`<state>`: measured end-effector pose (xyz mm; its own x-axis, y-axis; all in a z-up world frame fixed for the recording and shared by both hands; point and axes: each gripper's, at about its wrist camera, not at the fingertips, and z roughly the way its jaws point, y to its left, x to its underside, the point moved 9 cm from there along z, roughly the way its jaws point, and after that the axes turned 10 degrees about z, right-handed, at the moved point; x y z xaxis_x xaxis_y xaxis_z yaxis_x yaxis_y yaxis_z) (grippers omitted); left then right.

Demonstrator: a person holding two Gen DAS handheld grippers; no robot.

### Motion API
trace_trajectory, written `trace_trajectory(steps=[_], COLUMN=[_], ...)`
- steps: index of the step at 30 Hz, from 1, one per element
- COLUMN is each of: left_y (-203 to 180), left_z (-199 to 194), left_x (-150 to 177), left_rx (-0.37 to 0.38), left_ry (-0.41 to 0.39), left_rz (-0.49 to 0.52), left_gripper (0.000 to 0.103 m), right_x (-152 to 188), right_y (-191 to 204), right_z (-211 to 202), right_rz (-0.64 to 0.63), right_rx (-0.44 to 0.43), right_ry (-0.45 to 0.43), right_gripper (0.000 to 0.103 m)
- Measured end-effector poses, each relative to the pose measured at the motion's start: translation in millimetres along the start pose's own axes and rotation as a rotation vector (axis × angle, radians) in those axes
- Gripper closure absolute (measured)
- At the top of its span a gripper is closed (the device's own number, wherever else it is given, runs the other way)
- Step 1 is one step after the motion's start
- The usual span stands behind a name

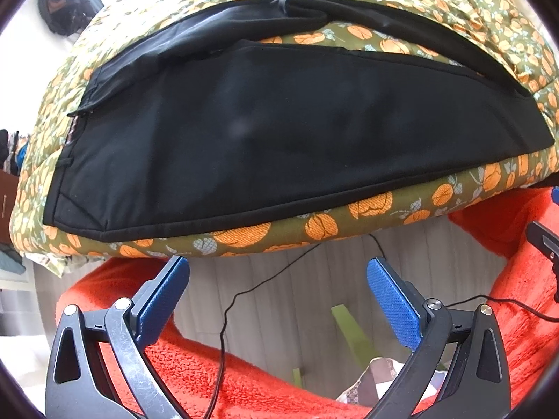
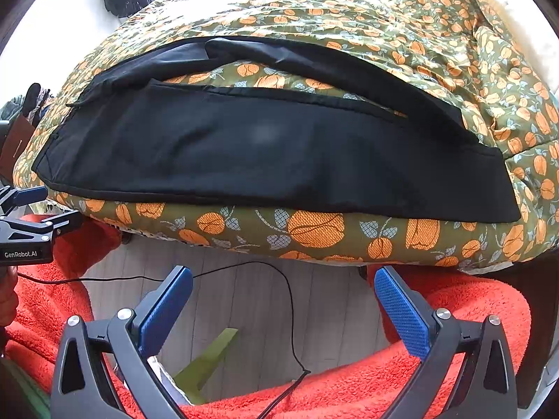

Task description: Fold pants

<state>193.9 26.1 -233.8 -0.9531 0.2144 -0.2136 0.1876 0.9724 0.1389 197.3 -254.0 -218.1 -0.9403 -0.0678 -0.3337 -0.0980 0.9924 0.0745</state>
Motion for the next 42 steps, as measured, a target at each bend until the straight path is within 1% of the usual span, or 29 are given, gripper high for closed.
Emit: trace_trajectory(steps=[4,8,10,13,18,34,37,39,40,41,42], left_y=[1.4,6.3,8.8,10.6,12.1,11.0,15.0,22.4,27.8,34.7,41.0], left_z=[-1.1,-2.8,-3.8,-4.5,-5.1,-5.8,-4.3,-3.7,-4.3,-5.4,-6.5], left_x=[-4.9,-9.9,-12.7,-15.3,-16.7,-18.5,-24.6,-34.4,-41.4,-50.9,-59.1], left_rx=[-0.011,-0.037,-0.043,-0.035,-0.043,-0.052,-0.072,-0.103,-0.122,-0.141,-0.155], left_ry=[-0.014,-0.03,-0.038,-0.043,-0.049,-0.057,-0.074,-0.096,-0.11,-0.129,-0.145], left_rz=[0.003,-0.008,-0.017,-0.024,-0.013,-0.009,0.003,0.009,0.008,0.003,-0.004], left_gripper=[0.001,0.001,0.001,0.001,0.001,0.001,0.001,0.001,0.001,0.001,0.001], right_x=[-1.2,-6.2,-6.7,-7.4,-16.3,-13.6,-14.1,-24.2,-35.1,-50.2,-66.5], right_y=[-2.5,-1.8,-3.7,-8.2,-11.0,-10.2,-11.6,-20.0,-29.8,-45.9,-65.3], right_z=[2.9,-2.6,-2.9,-2.8,-6.9,-6.9,-3.9,-4.4,-6.1,-8.8,-10.5], right_rz=[0.013,0.011,0.018,0.037,0.046,0.043,0.042,0.057,0.069,0.084,0.095], right_rx=[0.001,-0.009,-0.009,-0.006,0.0,-0.009,-0.018,-0.055,-0.083,-0.096,-0.076], right_ry=[0.004,-0.032,-0.035,-0.029,-0.06,-0.061,-0.059,-0.093,-0.131,-0.186,-0.244], right_gripper=[0.0,0.0,0.0,0.0,0.0,0.0,0.0,0.0,0.001,0.001,0.0])
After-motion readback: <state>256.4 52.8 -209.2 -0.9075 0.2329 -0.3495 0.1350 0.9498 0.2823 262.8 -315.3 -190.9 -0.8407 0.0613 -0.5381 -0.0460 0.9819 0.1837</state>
